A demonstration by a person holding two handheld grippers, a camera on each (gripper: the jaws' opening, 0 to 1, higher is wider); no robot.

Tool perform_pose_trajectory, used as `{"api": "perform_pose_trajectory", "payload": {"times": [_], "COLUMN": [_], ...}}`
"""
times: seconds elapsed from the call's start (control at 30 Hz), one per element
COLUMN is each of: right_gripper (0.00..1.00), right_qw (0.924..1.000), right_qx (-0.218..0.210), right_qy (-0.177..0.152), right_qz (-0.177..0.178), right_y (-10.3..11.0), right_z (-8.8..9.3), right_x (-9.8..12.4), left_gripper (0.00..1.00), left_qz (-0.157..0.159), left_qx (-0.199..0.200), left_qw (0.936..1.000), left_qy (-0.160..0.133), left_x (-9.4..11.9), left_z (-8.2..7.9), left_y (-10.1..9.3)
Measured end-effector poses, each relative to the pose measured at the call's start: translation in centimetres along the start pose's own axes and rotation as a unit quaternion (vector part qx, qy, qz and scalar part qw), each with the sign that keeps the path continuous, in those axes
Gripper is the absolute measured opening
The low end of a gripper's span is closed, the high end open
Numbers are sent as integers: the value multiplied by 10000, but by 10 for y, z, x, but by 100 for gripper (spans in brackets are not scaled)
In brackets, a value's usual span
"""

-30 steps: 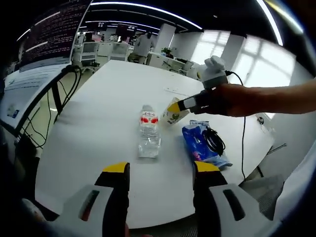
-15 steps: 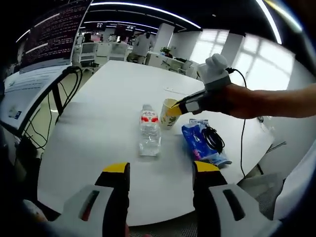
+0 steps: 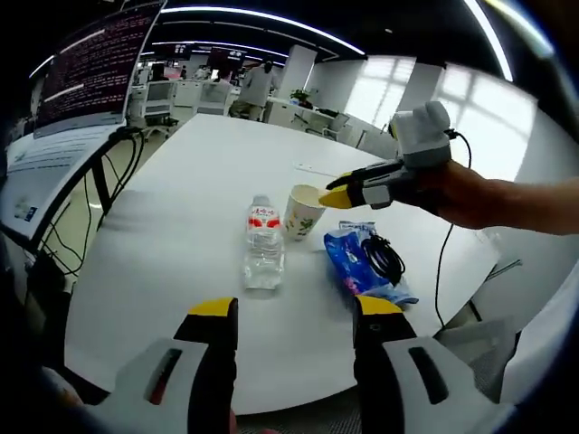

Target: Arrange the tabletop items into an orderly group along one side of the table until the central work area is clear of visible clutter.

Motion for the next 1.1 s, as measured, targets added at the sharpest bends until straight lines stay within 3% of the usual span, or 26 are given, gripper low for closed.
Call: {"api": "perform_pose_trajectory", "payload": {"times": [0.13, 0.4, 0.67, 0.8, 1.1], "right_gripper": [32, 37, 37, 40, 50], "right_qw": [10000, 9996, 9983, 9973, 9965], "right_qx": [29, 161, 352, 436, 253], "right_qy": [-52, -131, -269, -402, -291], "right_qz": [52, 201, 375, 427, 745], "right_y": [5, 6, 8, 18, 25], "right_z": [-2, 6, 26, 39, 70], "right_x": [21, 42, 62, 84, 118], "left_gripper": [49, 49, 49, 49, 45], "left_qz": [11, -46, -69, -70, -191], "left_qx": [-24, -25, -21, -108, -224], "left_qw": [10000, 9999, 10000, 9999, 9996], "left_qy": [-58, -110, -57, -26, -12], "left_x": [3, 8, 14, 16, 16], "left_z": [-5, -7, -3, -3, -5], "left_y": [-2, -3, -5, -4, 0]}}
Point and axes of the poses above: the point that each gripper's makers call its tool centre point, and the gripper's own axes: x roughly backward along the fingers, y roughly to its left, z roughly out of its underside, the point moved 9 cm from there along x, roughly backward along the fingers, and after that the axes turned 10 degrees about -z, right-handed, at the moved point
